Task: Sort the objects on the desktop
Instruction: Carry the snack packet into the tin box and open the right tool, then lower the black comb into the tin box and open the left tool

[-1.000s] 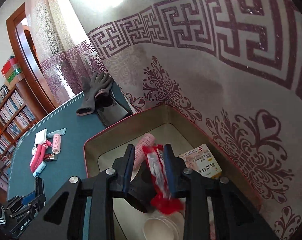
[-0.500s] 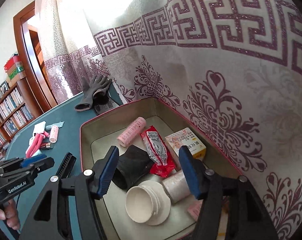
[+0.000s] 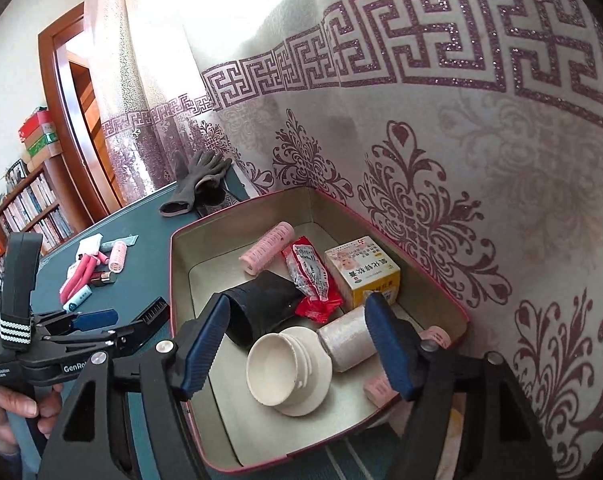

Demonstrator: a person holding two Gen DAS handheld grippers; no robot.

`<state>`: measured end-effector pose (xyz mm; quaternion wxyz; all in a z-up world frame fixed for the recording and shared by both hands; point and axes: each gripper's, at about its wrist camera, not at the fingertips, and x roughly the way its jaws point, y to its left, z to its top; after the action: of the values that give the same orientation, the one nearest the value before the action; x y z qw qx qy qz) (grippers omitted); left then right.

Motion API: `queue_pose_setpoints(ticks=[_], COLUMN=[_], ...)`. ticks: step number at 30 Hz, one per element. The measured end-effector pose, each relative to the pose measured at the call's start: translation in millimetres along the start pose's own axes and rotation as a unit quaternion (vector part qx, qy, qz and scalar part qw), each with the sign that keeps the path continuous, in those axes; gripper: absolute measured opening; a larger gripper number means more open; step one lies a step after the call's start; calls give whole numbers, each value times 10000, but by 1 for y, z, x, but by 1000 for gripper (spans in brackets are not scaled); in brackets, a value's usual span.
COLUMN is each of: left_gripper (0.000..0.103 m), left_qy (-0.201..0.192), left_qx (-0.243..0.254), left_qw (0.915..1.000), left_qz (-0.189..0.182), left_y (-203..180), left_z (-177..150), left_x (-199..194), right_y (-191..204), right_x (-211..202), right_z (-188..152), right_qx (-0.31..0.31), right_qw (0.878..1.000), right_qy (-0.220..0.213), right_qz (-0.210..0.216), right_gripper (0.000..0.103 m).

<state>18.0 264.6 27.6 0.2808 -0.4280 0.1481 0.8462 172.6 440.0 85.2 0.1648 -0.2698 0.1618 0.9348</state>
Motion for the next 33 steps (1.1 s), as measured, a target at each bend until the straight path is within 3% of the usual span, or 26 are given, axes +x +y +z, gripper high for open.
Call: queue_pose_setpoints(ticks=[5,8,10,12,17,22,27,32,33], left_gripper=[69,66,37,28,27,28,28,29,33], left_qy=[79,4,0,17,-247,-616,-687,-651,-627], left_qx=[146,71,91,108,-101,59,133,304,292], left_qw=[9993,9997,9999,9999,9996,9976,9954,9958,9961], left_qz=[320,242,63,70,-109,-295,-651,-564,-554], left_y=[2,7,5,1,-1,-19,-42,-62,-62], left_z=[-6,-2,0,2,13,42,69,90,91], left_x=[17,24,23,20,-5,-29,-28,-13,-11], right_y=[5,9,10,11,13,14,13,11,11], right_x=[5,3,2,2,0,0,-2,-4,-4], right_z=[-6,-8,-9,-10,-10,-11,-12,-12,-12], right_qx=[-35,-89,-106,-110,-130,-148,-156,-91,-97], right_qw=[9999,9999,9999,9999,9999,9999,9999,10000,9999], right_qy=[120,103,98,103,57,46,21,25,23], right_qz=[77,89,84,81,79,76,23,-20,-22], right_gripper=[74,74,74,74,74,74,74,74,74])
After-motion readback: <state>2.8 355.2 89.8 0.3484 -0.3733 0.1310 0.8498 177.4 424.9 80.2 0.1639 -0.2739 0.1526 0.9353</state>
